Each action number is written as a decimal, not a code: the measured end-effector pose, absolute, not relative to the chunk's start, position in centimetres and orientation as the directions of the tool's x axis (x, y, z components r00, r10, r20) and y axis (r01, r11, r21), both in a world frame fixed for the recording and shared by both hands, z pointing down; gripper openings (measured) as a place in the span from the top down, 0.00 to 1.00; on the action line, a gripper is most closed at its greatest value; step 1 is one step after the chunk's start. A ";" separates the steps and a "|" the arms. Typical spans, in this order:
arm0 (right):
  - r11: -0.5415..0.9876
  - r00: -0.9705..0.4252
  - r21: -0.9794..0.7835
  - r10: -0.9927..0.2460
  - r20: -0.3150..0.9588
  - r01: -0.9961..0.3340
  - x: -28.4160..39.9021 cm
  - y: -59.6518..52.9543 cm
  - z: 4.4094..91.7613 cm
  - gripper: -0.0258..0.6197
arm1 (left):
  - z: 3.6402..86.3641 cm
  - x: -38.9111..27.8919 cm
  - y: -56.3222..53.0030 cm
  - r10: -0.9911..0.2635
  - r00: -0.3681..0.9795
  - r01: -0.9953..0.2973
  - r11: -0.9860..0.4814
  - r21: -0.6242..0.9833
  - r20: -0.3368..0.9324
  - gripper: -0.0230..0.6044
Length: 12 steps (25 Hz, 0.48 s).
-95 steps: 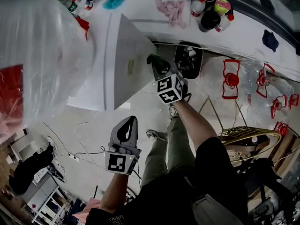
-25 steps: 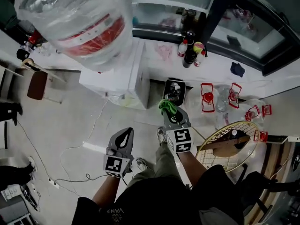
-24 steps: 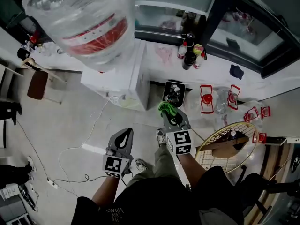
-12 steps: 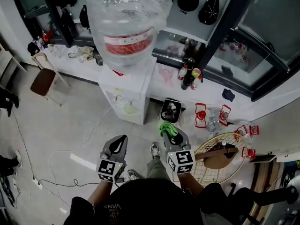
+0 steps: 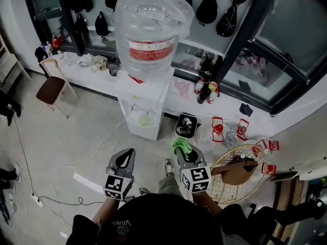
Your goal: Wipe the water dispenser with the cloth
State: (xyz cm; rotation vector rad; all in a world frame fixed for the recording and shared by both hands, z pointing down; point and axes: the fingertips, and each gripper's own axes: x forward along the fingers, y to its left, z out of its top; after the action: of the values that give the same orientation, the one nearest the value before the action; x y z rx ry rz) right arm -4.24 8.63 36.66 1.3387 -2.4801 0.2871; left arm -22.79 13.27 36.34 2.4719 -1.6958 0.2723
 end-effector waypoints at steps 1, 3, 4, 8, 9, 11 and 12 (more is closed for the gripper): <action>0.545 -0.516 -0.026 -0.776 0.362 -0.838 -4.4 9.0 36.7 0.82 | 36.2 -23.0 13.5 -0.912 0.348 -0.935 -0.356 0.003 0.216 0.96; 0.549 -0.518 -0.023 -0.774 0.363 -0.836 -4.9 9.6 36.8 0.82 | 36.1 -23.4 14.0 -0.917 0.340 -0.937 -0.348 -0.002 0.207 0.96; 0.551 -0.522 -0.025 -0.773 0.361 -0.834 -5.2 9.9 36.8 0.82 | 36.2 -23.6 14.3 -0.918 0.338 -0.938 -0.347 -0.006 0.205 0.96; 0.561 -0.533 -0.021 -0.773 0.345 -0.827 -5.9 10.6 36.3 0.82 | 36.1 -23.7 15.1 -0.911 0.359 -0.929 -0.370 -0.017 0.204 0.96; 0.563 -0.534 -0.018 -0.772 0.344 -0.826 -6.0 10.7 36.3 0.82 | 36.0 -23.6 15.3 -0.909 0.367 -0.926 -0.378 -0.019 0.199 0.96; 0.568 -0.538 -0.014 -0.770 0.343 -0.823 -6.2 10.9 36.2 0.82 | 36.0 -23.4 15.8 -0.907 0.376 -0.922 -0.386 -0.022 0.192 0.96; 0.571 -0.540 -0.012 -0.768 0.344 -0.821 -6.2 11.1 36.2 0.82 | 36.0 -23.4 16.0 -0.907 0.374 -0.923 -0.385 -0.023 0.192 0.96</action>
State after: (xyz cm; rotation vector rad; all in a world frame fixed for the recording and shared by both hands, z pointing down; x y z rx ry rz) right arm -6.23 11.06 36.19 1.3052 -2.5061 0.2469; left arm -23.45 15.98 35.99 2.5300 -1.6899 0.2647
